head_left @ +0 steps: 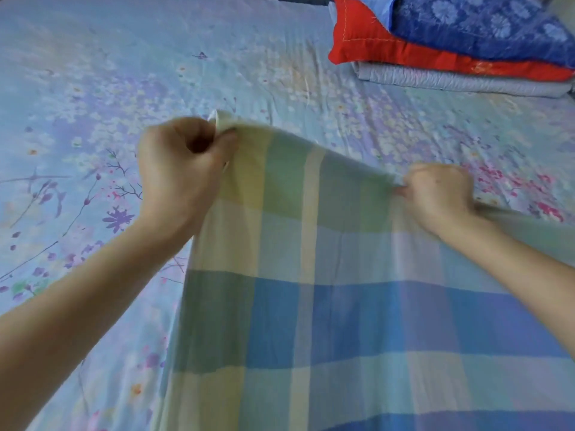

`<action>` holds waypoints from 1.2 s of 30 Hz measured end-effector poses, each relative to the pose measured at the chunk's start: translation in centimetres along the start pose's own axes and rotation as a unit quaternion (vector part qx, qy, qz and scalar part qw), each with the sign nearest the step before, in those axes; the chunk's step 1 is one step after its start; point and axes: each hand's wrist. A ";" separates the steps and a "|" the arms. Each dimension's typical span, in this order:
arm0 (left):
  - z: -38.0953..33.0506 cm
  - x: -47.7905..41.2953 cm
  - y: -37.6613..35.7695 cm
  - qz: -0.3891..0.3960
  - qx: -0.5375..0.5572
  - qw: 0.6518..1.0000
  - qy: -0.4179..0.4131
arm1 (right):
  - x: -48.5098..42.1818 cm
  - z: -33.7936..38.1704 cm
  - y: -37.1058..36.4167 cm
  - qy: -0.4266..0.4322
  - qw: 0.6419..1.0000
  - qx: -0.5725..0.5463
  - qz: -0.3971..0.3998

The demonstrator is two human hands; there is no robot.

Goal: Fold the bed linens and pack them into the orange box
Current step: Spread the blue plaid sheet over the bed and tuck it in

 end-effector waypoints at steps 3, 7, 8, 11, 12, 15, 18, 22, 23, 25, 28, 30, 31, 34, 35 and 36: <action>3.8 -2.0 -0.6 0.013 -0.136 0.991 -0.014 | 1.7 0.8 -0.2 -0.056 0.992 -0.076 -0.081; 12.8 -1.1 -5.5 0.087 -0.247 0.951 0.167 | 2.0 6.5 -7.8 -0.081 0.992 -0.021 0.092; 14.0 -0.7 -6.3 0.069 -0.231 0.955 0.172 | 1.5 6.9 -8.3 -0.081 0.991 -0.007 0.107; 13.8 0.5 -7.2 0.054 -0.276 0.950 0.133 | 1.1 6.6 -9.6 -0.091 0.994 0.023 0.063; 12.9 0.9 -7.3 0.043 -0.324 0.939 0.106 | 1.2 6.6 -9.9 -0.082 0.995 0.043 0.036; 8.0 7.0 -8.0 0.059 -0.411 0.907 -0.065 | 1.4 6.8 -9.7 -0.084 0.994 0.066 0.009; 5.6 17.7 -7.9 0.272 -0.335 0.828 -0.357 | 1.6 6.5 -8.4 -0.061 0.996 0.004 0.063; 11.6 15.1 -5.5 0.315 -0.408 0.831 -0.209 | 3.4 5.8 -5.7 -0.078 0.987 -0.106 0.090; 12.3 13.4 -5.1 0.294 -0.426 0.838 -0.171 | 5.5 5.3 -4.8 -0.085 0.984 -0.131 0.082; 13.4 11.1 -5.1 0.275 -0.457 0.837 -0.119 | 12.2 4.2 -3.4 -0.086 0.982 -0.170 0.016; 14.2 8.6 -5.6 0.279 -0.463 0.838 -0.076 | 26.1 0.8 -2.6 -0.132 0.984 -0.121 0.001; 14.7 6.9 -5.3 0.295 -0.458 0.839 -0.022 | 31.9 -1.7 -3.7 -0.157 0.981 -0.077 0.081; 14.4 6.6 -5.4 0.304 -0.457 0.836 0.013 | 33.1 -2.8 -4.2 -0.165 0.975 -0.073 0.127; 10.9 10.2 -6.0 0.249 -0.470 0.842 0.094 | 32.1 -4.1 -6.2 -0.175 0.961 -0.071 0.203; 8.7 13.7 -6.6 0.222 -0.462 0.856 0.061 | 32.0 -4.3 -6.0 -0.180 0.956 -0.070 0.220; 6.4 17.7 -7.0 0.202 -0.440 0.875 0.002 | 31.4 -4.2 -5.9 -0.174 0.957 -0.064 0.225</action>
Point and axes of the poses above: each hand's wrist, its own x-axis away from the middle knuckle, its own y-axis out of the back of the hand, z = x × y, and after that the axes turned 2 degrees about -x, right-handed
